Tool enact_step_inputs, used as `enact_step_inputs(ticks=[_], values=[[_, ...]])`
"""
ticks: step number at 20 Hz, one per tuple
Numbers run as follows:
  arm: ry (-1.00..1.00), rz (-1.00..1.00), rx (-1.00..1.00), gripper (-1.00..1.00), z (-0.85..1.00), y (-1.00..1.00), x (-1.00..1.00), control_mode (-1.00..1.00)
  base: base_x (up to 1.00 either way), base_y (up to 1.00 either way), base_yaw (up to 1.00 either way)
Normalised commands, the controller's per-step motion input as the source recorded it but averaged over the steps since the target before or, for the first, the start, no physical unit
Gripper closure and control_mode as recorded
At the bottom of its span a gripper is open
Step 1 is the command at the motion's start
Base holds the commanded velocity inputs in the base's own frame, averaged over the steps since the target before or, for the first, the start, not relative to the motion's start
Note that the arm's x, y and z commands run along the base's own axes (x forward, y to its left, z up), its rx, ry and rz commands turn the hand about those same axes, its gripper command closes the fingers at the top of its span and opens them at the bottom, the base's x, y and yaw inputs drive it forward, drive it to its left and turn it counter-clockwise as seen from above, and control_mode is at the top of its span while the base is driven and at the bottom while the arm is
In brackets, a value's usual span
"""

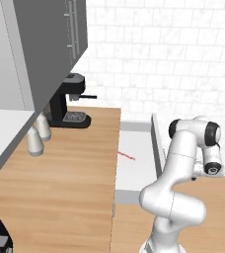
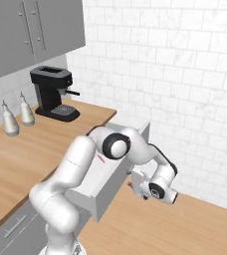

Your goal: Take a straw from the drawer in front and place it inside the glass cup on the dining counter.

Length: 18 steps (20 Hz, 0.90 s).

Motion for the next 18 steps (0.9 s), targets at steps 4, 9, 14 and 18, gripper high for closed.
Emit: enact_step_inputs(ticks=[4, 9, 14, 18], values=[[-0.14, 0.0, -0.07, -1.0, 1.0, 0.0, -0.8, -1.0, 0.0, 0.0, 0.0], [-0.11, -0.04, -0.31, -1.0, 1.0, 0.2, -0.27, -1.0, 0.0, 0.0, 0.0], [0.01, -0.01, -0.42, -1.0, 1.0, 0.5, 0.0, -1.0, 0.0, 0.0, 0.0], [0.22, -0.04, -0.42, -1.0, 0.92, 0.71, 0.0, -1.0, 0.0, 0.0, 0.0]])
